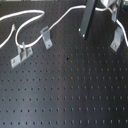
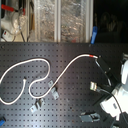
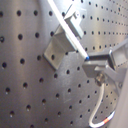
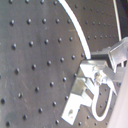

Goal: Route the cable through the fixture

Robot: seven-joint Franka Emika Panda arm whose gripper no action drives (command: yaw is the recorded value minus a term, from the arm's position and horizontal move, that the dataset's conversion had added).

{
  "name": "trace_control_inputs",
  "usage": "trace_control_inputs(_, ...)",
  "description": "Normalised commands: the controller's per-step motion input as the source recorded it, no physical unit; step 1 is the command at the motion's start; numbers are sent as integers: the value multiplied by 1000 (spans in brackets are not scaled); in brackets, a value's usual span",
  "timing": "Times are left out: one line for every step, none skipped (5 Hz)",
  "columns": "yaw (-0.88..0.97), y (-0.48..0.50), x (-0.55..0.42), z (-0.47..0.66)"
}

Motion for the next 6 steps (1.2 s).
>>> trace_control_inputs(57, 219, -73, -104)
trace_control_inputs(106, 193, -176, 21)
trace_control_inputs(0, -1, -3, 96)
trace_control_inputs(-203, -155, -191, 482)
trace_control_inputs(-591, -147, -76, 201)
trace_control_inputs(-66, 2, 1, 76)
